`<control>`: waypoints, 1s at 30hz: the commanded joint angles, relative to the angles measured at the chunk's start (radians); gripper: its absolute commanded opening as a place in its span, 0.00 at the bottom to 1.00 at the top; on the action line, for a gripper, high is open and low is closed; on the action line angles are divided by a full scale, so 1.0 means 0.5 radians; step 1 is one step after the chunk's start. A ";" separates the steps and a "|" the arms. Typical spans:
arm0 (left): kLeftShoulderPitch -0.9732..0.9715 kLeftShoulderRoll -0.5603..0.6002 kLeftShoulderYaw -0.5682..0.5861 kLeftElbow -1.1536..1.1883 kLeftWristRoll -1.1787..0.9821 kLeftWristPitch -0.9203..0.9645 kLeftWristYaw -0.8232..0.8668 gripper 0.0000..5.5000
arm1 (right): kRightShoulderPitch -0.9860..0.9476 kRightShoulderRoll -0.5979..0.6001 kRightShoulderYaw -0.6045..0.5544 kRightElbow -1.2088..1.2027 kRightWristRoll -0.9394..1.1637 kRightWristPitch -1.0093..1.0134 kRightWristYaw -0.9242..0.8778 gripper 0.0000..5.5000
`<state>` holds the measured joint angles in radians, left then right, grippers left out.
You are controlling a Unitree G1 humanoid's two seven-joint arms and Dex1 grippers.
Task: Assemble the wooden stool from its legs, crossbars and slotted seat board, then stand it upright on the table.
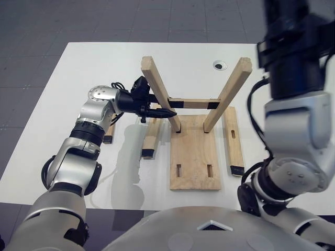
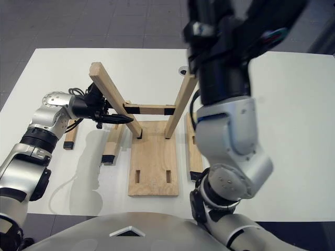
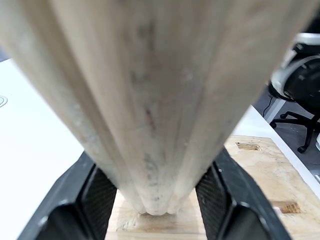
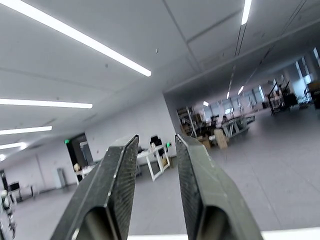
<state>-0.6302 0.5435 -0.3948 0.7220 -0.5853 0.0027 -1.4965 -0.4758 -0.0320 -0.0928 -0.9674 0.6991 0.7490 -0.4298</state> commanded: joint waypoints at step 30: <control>0.805 0.373 -0.819 -0.516 0.709 0.399 0.243 0.37 | 0.652 -0.472 -0.801 0.387 0.089 -0.054 -0.054 0.24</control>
<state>-0.4887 0.6566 -0.4743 0.3359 -0.6047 0.0322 -1.3239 -0.1632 -0.2827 -0.5080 -0.7643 0.7485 0.7218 -0.4697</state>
